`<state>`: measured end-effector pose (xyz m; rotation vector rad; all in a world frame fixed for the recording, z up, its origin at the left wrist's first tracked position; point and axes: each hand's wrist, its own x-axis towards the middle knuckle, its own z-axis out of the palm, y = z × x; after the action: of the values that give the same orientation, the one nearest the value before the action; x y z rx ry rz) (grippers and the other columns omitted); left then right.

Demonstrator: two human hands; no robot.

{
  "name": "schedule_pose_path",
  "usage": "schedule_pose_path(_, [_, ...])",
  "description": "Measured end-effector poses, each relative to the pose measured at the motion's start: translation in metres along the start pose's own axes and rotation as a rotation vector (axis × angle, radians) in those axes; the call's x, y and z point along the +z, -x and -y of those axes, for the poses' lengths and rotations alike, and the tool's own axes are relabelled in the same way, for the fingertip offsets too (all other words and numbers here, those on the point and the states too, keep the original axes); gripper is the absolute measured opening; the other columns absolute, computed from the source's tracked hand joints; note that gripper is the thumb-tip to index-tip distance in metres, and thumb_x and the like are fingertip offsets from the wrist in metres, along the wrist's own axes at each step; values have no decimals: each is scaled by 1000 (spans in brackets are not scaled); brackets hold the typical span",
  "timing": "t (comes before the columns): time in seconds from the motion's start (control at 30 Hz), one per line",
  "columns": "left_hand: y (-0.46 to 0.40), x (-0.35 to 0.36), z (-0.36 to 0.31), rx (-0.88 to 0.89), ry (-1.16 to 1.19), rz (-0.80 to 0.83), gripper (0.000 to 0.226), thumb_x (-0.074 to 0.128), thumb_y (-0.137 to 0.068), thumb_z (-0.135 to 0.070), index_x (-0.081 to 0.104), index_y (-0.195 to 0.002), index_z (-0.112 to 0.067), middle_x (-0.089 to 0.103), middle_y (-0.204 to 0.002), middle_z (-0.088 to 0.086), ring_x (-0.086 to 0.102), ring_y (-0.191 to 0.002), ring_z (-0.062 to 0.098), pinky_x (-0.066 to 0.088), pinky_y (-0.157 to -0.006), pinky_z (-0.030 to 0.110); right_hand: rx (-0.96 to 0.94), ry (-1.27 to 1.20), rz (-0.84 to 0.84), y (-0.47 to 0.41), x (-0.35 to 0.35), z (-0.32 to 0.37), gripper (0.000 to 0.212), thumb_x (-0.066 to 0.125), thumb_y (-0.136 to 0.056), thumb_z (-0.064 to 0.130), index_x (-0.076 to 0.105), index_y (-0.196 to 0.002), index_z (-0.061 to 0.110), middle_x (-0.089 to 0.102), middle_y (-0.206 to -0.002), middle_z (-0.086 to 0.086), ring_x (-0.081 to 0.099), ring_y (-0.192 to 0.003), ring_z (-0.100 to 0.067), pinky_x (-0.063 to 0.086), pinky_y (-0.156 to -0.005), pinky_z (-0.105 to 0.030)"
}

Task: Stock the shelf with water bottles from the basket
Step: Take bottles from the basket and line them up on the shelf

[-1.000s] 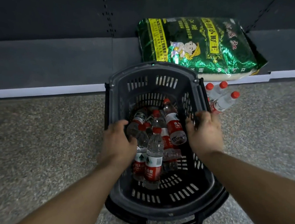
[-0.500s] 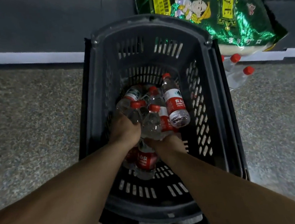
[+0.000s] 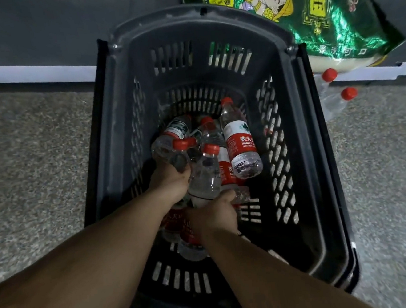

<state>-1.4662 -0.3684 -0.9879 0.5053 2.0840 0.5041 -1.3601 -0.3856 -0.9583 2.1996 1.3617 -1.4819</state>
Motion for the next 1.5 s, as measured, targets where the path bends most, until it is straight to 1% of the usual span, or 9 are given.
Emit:
schedule_pose_path(0.17, [28, -22, -21, 67, -55, -83, 67, 51, -94, -50, 37, -142, -6, 51, -139, 15, 51, -124, 34, 41, -95, 35, -61, -121, -2, 15, -28, 20, 72, 75, -82, 35, 34, -136, 11, 63, -125, -7, 62, -114, -25, 45, -81, -21])
schedule_pose_path(0.23, [42, -39, -39, 120, 26, -122, 58, 52, -93, -51, 45, -133, -9, 56, -130, 12, 55, -116, 30, 40, -86, 31, -114, -186, 26, 26, -48, 33, 70, 78, -81, 32, 36, -134, 13, 64, -114, -1, 64, -99, -17, 43, -72, -12])
schedule_pose_path(0.43, [97, -99, -124, 326, 189, -193, 46, 54, -91, -51, 49, -123, -18, 60, -109, -4, 57, -100, 18, 38, -80, 27, -301, -260, -47, 82, -122, 88, 76, 82, -74, 30, 38, -135, 20, 63, -118, 3, 63, -110, -19, 51, -98, -34])
schedule_pose_path(0.53, [141, -139, -176, 424, 242, -237, 45, 55, -91, -51, 50, -123, -19, 61, -108, -8, 58, -98, 14, 40, -81, 28, -435, -322, -119, 127, -172, 120, 77, 84, -57, 34, 49, -125, 20, 70, -107, 1, 70, -98, -21, 57, -93, -42])
schedule_pose_path(0.67, [216, -194, -252, 542, 295, -314, 43, 58, -89, -51, 52, -119, -20, 63, -104, -6, 59, -96, 16, 42, -77, 31, -572, -438, -143, 202, -255, 159, 60, 82, -71, 10, 45, -116, 23, 67, -98, 4, 69, -90, -18, 58, -86, -40])
schedule_pose_path(0.9, [371, -295, -376, 738, 403, -355, 14, 66, -84, -48, 60, -93, -40, 71, -87, -11, 67, -87, 11, 54, -82, 40, -831, -508, -261, 346, -405, 217, 56, 78, -73, 5, 45, -109, 33, 64, -99, 6, 65, -89, -11, 53, -79, -35])
schedule_pose_path(1.1, [514, -374, -467, 899, 533, -386, 13, 64, -83, -51, 60, -94, -44, 73, -93, -10, 70, -89, 10, 56, -83, 40, -1004, -591, -327, 473, -521, 261, 58, 82, -70, 11, 48, -111, 33, 68, -100, 5, 68, -94, -19, 55, -89, -47])
schedule_pose_path(1.3, [599, -430, -528, 990, 647, -433, 17, 61, -83, -50, 60, -94, -36, 71, -95, -6, 69, -90, 14, 57, -82, 42, -1129, -634, -390, 555, -580, 305, 60, 83, -72, 10, 46, -116, 28, 67, -100, 6, 65, -91, -13, 52, -85, -38])
schedule_pose_path(1.5, [638, -481, -574, 1099, 641, -448, 26, 63, -84, -48, 58, -106, -36, 70, -101, -7, 67, -93, 11, 55, -85, 38, -1187, -673, -378, 606, -608, 352, 59, 84, -70, 11, 47, -113, 26, 67, -99, 1, 67, -90, -18, 56, -83, -41])
